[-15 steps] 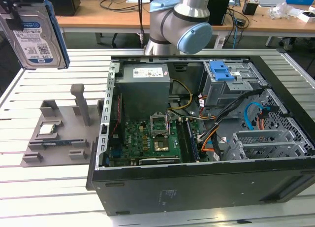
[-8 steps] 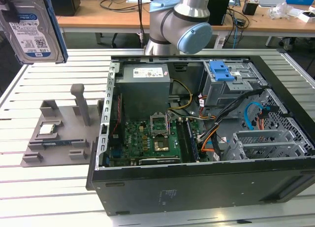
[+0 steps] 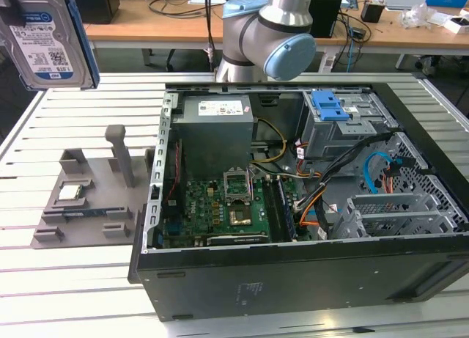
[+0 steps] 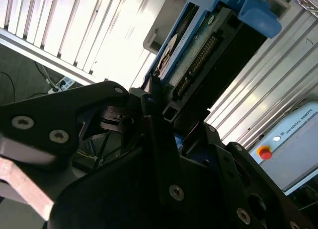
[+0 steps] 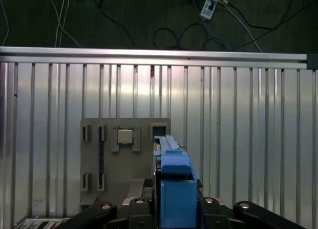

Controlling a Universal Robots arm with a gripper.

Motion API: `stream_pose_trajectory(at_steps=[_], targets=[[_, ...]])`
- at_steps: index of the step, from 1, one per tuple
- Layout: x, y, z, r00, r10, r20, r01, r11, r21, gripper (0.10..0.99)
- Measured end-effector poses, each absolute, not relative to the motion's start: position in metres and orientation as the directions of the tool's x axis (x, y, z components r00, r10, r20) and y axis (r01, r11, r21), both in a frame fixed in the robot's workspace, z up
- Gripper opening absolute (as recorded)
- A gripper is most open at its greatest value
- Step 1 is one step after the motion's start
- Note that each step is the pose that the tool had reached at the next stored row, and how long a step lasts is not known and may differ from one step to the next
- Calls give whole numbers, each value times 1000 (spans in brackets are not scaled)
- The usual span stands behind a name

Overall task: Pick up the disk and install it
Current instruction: 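Pick up the disk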

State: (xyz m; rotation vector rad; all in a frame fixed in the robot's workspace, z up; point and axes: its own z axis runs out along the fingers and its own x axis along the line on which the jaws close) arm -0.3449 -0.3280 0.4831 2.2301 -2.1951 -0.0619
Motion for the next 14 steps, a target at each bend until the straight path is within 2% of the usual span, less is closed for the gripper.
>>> stream_pose_trajectory(at_steps=[14], targets=[[-345, -328, 500, 16, -1000, -20, -999, -16, 36, 365]])
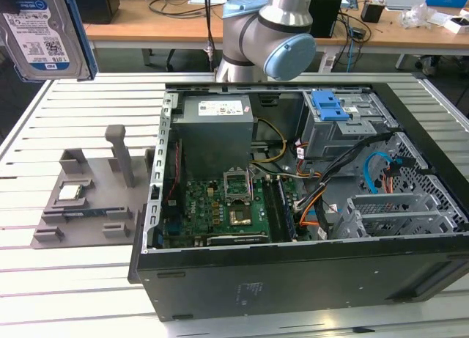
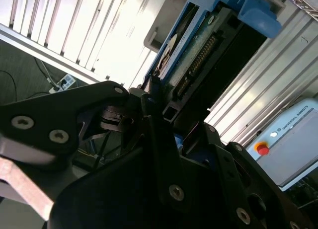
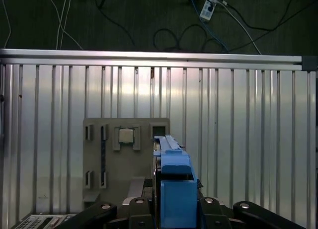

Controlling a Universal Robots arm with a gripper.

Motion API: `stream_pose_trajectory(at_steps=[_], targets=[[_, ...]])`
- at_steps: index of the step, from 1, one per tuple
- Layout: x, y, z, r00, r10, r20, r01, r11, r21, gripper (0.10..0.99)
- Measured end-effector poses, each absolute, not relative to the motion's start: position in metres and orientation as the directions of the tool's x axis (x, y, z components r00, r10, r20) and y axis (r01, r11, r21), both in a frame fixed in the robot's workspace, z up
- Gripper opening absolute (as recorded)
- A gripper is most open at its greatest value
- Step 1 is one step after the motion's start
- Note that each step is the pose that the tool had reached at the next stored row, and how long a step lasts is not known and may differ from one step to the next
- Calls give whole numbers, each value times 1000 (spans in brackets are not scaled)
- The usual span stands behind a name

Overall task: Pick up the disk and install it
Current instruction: 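Pick up the disk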

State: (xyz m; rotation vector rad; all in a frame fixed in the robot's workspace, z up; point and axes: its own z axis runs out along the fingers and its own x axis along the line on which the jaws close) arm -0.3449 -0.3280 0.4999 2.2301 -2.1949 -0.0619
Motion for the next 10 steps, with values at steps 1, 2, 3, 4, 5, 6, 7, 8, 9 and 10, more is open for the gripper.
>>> stream_pose_trajectory(at_steps=[1, 2, 3, 4, 5, 6, 7, 8, 9, 10], targets=[[-345, -328, 501, 15, -1000, -20, -999, -16, 36, 365], [-345, -328, 503, 16, -1000, -20, -999, -16, 36, 365], [-345, -328, 506, 16, -1000, -20, -999, -16, 36, 365], [-345, -328, 508, 15, -1000, -20, -999, -16, 36, 365], [-345, -328, 510, 15, -1000, -20, -999, -16, 36, 365], [-345, -328, 512, 16, -1000, -20, -999, -16, 36, 365], [-345, -328, 514, 16, -1000, -20, -999, -16, 36, 365], [-345, -328, 516, 15, -1000, -20, -999, -16, 36, 365], [-345, -328, 519, 15, -1000, -20, -999, -16, 36, 365], [-345, -328, 521, 16, -1000, -20, -999, -16, 36, 365]])
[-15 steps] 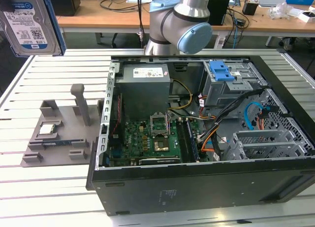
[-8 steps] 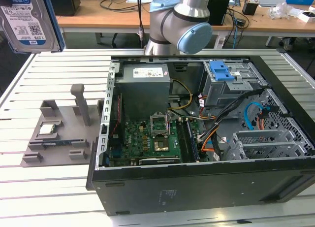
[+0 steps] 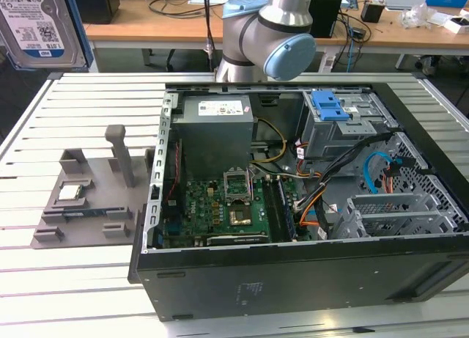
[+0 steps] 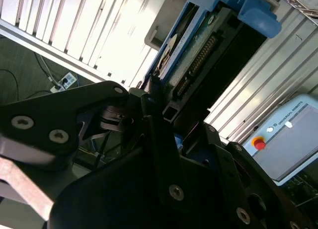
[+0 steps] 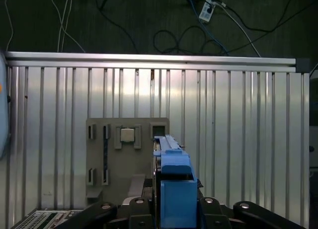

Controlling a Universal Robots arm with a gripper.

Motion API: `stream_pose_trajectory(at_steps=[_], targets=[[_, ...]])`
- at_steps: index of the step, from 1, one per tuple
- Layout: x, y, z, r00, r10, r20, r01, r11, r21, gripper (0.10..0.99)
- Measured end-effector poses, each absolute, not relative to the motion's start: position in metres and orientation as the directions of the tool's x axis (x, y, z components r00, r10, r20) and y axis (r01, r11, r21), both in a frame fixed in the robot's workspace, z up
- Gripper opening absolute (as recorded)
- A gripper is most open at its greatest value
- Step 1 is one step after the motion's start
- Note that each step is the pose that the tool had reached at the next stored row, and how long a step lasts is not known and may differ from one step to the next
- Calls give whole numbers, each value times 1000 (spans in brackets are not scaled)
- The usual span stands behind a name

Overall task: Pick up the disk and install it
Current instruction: 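Pick up the disk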

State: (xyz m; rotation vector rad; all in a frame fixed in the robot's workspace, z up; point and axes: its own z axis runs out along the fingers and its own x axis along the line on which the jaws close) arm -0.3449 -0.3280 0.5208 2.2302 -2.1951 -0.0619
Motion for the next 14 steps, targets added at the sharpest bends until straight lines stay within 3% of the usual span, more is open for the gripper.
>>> stream_pose_trajectory(at_steps=[14], targets=[[-329, -328, 522, 15, -1000, -20, -999, -16, 36, 365]])
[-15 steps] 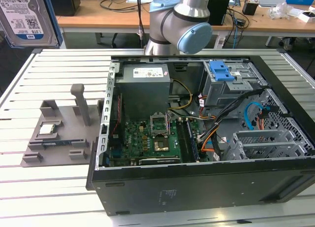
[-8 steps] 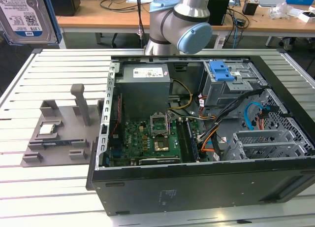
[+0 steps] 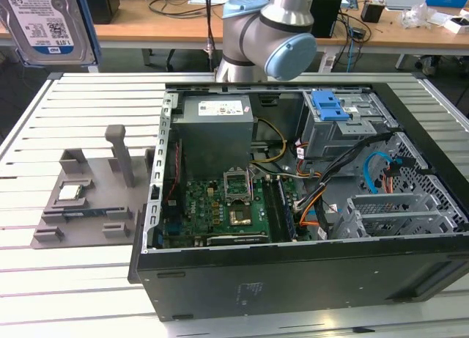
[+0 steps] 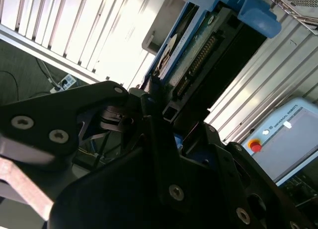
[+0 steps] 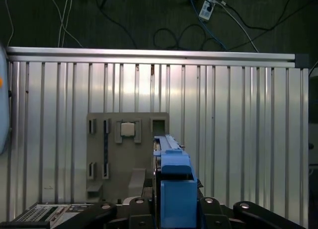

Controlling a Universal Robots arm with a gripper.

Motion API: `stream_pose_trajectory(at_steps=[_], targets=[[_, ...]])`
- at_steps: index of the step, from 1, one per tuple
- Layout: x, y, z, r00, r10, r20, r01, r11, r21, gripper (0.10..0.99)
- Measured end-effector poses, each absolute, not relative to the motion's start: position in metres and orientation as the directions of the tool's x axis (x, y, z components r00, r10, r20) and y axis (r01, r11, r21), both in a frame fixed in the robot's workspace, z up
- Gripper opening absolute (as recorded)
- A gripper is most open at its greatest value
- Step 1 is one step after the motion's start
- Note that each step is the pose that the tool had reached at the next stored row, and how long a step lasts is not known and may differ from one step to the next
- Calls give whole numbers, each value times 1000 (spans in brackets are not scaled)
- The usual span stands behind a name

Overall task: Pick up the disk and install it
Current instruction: 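Pick up the disk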

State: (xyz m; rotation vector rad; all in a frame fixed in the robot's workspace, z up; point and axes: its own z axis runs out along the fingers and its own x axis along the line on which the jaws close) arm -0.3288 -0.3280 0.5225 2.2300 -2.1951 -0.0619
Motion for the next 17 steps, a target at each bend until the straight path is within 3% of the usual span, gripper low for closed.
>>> stream_pose_trajectory(at_steps=[17], targets=[[-262, -328, 522, 16, -1000, -20, -999, -16, 36, 365]])
